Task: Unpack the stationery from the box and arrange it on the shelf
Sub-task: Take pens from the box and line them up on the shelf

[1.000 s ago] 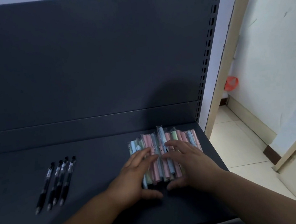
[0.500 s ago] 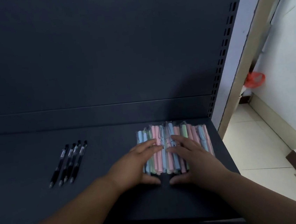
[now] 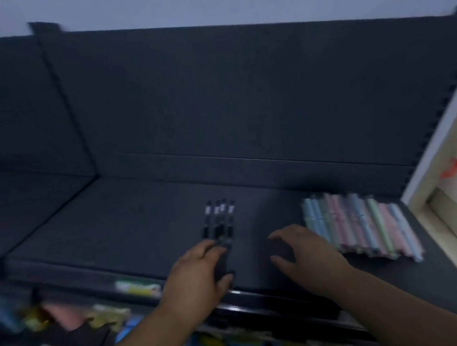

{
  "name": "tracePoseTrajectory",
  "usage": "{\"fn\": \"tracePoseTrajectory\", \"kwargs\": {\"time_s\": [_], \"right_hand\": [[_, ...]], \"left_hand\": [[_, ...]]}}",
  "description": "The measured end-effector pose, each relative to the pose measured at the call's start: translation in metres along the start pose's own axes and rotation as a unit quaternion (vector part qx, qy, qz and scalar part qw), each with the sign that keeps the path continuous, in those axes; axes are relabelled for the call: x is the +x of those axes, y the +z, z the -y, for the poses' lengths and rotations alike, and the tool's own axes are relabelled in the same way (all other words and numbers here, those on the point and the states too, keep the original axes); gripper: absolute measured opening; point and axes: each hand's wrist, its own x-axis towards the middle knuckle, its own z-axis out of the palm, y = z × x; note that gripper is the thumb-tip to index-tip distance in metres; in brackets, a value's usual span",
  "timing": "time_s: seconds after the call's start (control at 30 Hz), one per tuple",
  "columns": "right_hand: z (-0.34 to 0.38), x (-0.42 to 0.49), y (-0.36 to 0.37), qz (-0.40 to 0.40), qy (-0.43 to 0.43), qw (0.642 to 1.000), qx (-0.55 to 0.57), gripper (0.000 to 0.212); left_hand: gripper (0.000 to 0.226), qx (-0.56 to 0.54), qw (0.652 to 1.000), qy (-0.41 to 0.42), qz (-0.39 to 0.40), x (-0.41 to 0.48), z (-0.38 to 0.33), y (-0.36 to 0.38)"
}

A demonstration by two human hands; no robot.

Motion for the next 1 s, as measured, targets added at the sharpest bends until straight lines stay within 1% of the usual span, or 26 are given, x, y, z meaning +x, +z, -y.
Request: {"fn": "tracePoseTrajectory", "kwargs": {"time_s": [0.13,0.27,0.33,0.4,0.5,0.6,0.67,0.8,0.9,1.0], "right_hand": [[0.119,0.022,0.048,0.034,-0.063,0.997,0.026,0.046],[0.238,0.034,0.107,0.069,-0.149,0.986,0.036,0.049],[0.291,0.037,0.138,0.121,-0.187,0.975,0.028,0.055],[0.336,0.04,0.168,0.168,-0.215,0.962,0.03,0.06],[0.394,0.045,0.205,0.222,-0.24,0.945,0.035,0.053],[0.445,0.055,0.24,0.25,-0.279,0.927,0.014,0.052],[0.476,0.064,0.262,0.26,-0.306,0.916,-0.004,0.053],[0.536,0.094,0.303,0.309,-0.336,0.89,-0.015,0.06],[0.579,0.129,0.332,0.343,-0.347,0.873,0.005,0.06],[0.62,0.179,0.354,0.352,-0.356,0.865,0.023,0.057]], "left_hand": [[0.052,0.021,0.993,-0.116,-0.016,-0.088,0.106,-0.051],[0.057,0.035,0.969,-0.244,0.002,-0.189,0.19,-0.098],[0.063,0.039,0.948,-0.313,0.028,-0.239,0.221,-0.119],[0.064,0.044,0.927,-0.371,0.034,-0.289,0.251,-0.131],[0.064,0.041,0.892,-0.449,0.025,-0.357,0.285,-0.144],[0.064,0.041,0.849,-0.525,0.034,-0.41,0.305,-0.154],[0.063,0.045,0.824,-0.564,0.034,-0.434,0.317,-0.16],[0.064,0.044,0.785,-0.618,0.018,-0.457,0.354,-0.169],[0.065,0.048,0.763,-0.645,0.001,-0.454,0.395,-0.176],[0.063,0.054,0.745,-0.665,-0.019,-0.438,0.444,-0.188]]}}
